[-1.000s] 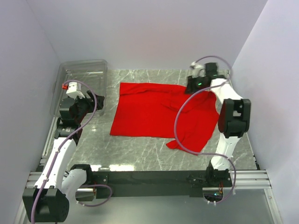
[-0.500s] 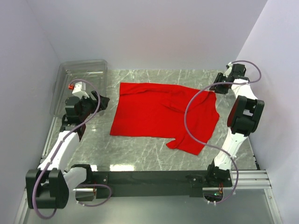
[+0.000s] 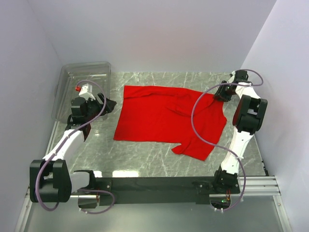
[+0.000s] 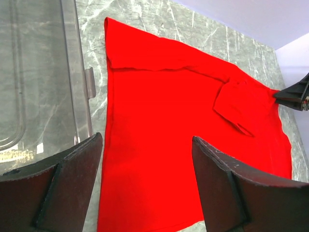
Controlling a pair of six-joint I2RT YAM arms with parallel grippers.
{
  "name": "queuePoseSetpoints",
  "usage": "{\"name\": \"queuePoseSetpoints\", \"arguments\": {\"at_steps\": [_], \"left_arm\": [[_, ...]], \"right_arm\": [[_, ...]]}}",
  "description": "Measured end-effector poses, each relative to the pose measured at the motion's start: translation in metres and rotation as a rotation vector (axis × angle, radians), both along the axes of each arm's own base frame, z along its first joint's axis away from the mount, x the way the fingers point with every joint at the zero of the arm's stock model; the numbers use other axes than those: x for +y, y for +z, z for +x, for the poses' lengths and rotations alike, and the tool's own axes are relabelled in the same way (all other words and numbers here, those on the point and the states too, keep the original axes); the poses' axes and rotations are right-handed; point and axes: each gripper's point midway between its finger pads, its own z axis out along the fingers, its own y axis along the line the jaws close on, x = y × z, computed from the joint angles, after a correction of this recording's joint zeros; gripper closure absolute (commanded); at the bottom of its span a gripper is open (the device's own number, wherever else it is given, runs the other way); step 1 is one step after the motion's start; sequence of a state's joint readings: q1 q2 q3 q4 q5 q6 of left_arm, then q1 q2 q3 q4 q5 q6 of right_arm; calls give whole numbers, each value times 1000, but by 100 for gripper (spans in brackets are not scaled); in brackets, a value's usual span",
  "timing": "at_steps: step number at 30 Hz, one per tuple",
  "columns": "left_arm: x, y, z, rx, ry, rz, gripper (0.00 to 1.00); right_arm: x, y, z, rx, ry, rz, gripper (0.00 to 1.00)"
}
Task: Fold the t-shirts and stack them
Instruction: Smooth out the T-shirt at the center of the board.
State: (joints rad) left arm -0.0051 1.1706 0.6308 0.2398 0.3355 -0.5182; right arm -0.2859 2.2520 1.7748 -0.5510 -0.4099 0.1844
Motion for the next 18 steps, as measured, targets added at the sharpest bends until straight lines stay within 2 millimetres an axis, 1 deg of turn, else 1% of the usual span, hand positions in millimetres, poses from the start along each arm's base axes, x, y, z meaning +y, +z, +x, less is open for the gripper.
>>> {"name": "queuePoseSetpoints", "arguments": {"at_steps": [2, 3, 5, 6, 7, 8, 12, 13, 15, 18], "left_arm": [[-1, 0, 2, 2, -3, -2, 20], [-1, 0, 3, 2, -6, -4, 20], [-2, 0, 5, 1, -7, -6, 20], [-2, 0, 6, 3, -8, -6, 20], [-2, 0, 6, 4, -9, -7, 20], [-2, 0, 7, 5, -10, -10, 20], [-3, 1, 8, 4, -12, -15, 20], [-3, 1, 8, 4, -12, -15, 20], [-3, 2, 9, 2, -12, -15, 20], [-3, 3, 9, 0, -12, -14, 20]], "right_arm": [[2, 0, 0, 1, 2, 3, 58], [3, 0, 0, 0, 5, 4, 63], [5, 0, 0, 2, 7, 6, 69], [6, 0, 0, 2, 8, 10, 75], [7, 1, 0, 2, 9, 14, 77], [8, 1, 1, 2, 9, 21, 85], [7, 2, 9, -7, 7, 30, 98], [7, 3, 11, -9, 5, 29, 100], [5, 5, 15, -14, -1, 24, 100], [-1, 18, 25, -46, -11, 0, 100]]}}
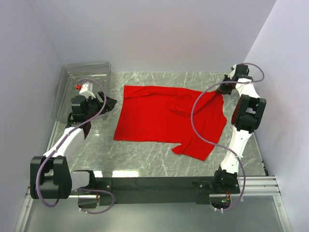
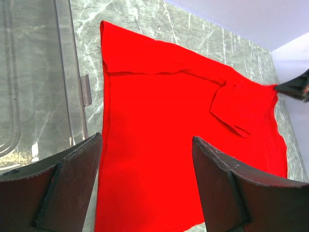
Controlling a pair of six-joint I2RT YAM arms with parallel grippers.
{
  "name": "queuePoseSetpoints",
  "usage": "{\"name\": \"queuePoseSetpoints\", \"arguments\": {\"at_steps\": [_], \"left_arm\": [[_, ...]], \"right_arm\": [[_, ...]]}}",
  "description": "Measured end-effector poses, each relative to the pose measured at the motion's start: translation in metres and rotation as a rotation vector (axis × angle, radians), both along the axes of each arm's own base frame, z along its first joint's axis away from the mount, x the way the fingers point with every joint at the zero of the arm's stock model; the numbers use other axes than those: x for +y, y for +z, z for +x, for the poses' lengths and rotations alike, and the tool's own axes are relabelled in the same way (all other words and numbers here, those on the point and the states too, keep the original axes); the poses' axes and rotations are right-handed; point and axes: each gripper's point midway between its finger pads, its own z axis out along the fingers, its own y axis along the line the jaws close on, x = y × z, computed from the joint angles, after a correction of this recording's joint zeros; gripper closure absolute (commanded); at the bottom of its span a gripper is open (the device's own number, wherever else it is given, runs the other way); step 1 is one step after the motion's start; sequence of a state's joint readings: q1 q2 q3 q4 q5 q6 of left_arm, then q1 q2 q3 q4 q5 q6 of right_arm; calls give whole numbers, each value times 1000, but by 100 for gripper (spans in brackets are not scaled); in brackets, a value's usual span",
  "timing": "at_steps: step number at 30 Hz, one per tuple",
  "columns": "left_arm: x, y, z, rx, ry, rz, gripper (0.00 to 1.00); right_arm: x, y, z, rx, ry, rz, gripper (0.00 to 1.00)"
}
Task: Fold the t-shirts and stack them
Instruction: Smooth out the T-shirt at the center of the board.
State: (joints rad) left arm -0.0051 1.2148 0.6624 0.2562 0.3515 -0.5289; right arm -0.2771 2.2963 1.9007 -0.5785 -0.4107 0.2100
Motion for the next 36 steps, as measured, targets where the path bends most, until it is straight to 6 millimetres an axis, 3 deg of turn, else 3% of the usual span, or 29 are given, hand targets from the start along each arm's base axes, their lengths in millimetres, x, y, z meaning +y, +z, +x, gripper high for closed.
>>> {"name": "queuePoseSetpoints", "arguments": {"at_steps": [5, 8, 11, 15, 18, 31, 36], "left_arm": [[0, 0, 0, 0, 0, 0, 20], [0, 0, 0, 0, 0, 1, 20], [0, 0, 0, 0, 0, 1, 20], [0, 0, 0, 0, 0, 1, 20], [0, -1, 0, 1, 0, 1, 20], [-3, -3, 5, 16, -19, -5, 17], [-12, -3, 10, 22, -41, -5, 16]], "right_arm": [[-11, 32, 23, -92, -7, -46, 100], [-16, 42, 32, -127, 5, -81, 100], [-19, 35, 34, -123, 16, -97, 92], [-22, 11, 33, -78, 17, -103, 82], [-25, -2, 29, -45, 7, -107, 79], [-27, -3, 27, -42, -19, -83, 66], [-17, 0, 1, -34, 27, -80, 51]]}}
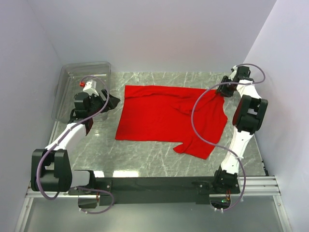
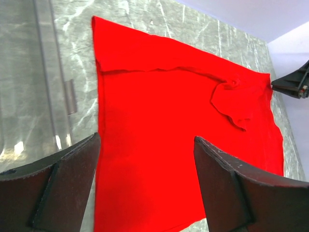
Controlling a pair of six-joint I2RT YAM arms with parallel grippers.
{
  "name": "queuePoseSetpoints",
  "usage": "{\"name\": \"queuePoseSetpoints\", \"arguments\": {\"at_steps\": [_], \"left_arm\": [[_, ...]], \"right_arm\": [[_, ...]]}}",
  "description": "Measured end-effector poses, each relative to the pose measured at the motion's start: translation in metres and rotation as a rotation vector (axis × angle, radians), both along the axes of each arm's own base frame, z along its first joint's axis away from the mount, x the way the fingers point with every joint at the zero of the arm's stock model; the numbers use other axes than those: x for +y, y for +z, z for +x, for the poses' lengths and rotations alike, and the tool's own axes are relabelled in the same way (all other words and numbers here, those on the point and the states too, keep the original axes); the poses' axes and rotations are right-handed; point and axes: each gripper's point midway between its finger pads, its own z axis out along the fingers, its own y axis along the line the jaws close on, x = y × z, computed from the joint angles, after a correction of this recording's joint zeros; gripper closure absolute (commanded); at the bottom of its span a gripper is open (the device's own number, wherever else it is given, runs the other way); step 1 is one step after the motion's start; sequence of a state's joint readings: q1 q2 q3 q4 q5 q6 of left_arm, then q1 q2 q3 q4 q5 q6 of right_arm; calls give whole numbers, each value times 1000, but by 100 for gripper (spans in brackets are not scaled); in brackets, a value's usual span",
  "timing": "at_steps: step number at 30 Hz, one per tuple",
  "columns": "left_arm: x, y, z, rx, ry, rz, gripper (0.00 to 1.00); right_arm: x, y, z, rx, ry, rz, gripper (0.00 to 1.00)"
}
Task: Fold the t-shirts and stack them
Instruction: Smooth out the T-shirt at the center of the board.
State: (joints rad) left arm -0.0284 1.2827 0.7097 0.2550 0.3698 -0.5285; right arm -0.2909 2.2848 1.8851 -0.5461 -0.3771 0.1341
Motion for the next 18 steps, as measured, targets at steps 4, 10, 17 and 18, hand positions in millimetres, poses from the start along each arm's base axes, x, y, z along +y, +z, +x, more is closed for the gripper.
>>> {"name": "queuePoseSetpoints", "arguments": {"at_steps": [4, 10, 17, 18], "left_arm": [[-8, 2, 2, -3, -20, 0, 16], [-10, 1, 2, -1, -25, 1, 16], [-9, 3, 0, -4, -24, 10, 16], [-8, 4, 0, -8, -22, 12, 16]], "right_arm": [[11, 23, -22, -45, 92, -26, 49], [53, 68, -49, -155, 393, -88, 52], [176, 33, -123, -106, 873, -134, 55], [187, 27, -132, -91, 913, -133, 55]]}}
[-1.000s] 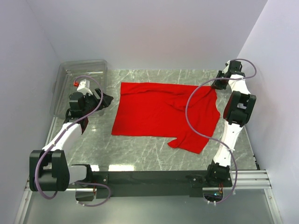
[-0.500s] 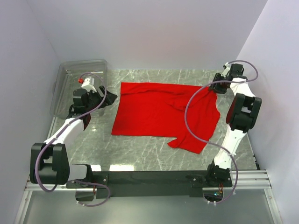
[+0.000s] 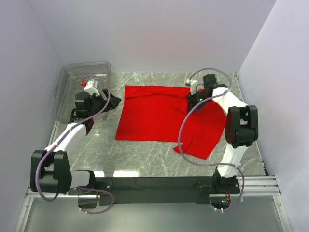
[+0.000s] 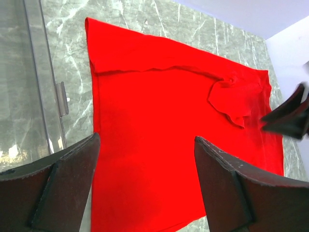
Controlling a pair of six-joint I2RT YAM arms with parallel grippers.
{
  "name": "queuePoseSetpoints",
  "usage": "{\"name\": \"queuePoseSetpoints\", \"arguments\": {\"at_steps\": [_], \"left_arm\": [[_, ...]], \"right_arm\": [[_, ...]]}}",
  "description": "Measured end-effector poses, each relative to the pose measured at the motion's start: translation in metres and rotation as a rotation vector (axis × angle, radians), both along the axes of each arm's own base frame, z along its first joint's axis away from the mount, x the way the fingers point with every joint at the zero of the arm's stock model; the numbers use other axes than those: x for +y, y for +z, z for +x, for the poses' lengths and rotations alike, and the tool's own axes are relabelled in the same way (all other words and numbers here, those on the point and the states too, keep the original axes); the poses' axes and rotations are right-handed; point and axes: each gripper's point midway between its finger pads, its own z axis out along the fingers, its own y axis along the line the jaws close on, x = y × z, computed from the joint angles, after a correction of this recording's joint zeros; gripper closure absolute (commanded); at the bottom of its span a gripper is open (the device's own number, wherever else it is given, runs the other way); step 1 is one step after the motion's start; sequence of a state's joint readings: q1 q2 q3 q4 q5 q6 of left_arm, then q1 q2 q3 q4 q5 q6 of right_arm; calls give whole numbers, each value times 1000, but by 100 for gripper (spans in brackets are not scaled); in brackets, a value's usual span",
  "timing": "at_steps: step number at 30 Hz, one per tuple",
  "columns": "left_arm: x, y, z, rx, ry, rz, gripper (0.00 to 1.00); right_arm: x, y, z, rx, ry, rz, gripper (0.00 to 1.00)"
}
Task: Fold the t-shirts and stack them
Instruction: Smooth out the T-shirt at the center of the board.
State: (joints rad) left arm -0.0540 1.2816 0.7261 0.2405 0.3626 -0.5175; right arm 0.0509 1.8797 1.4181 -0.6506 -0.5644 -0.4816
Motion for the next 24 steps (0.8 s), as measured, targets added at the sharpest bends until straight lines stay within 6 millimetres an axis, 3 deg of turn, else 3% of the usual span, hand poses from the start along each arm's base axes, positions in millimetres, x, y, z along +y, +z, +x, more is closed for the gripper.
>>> {"name": "queuePoseSetpoints", "arguments": {"at_steps": [2, 5, 18, 24], "left_arm": [[1, 5, -2, -10, 4, 1, 16], [2, 13, -6, -31, 12, 3, 15], [6, 14, -20, -37, 29, 12, 15], [8, 16, -21, -47, 35, 15, 15]], "right_arm": [[15, -12, -13, 19, 63, -30, 55], [21, -22, -20, 19, 99, -95, 56], [12, -31, 1, -77, 61, -286, 57], [6, -47, 1, -50, 50, -320, 59]]}}
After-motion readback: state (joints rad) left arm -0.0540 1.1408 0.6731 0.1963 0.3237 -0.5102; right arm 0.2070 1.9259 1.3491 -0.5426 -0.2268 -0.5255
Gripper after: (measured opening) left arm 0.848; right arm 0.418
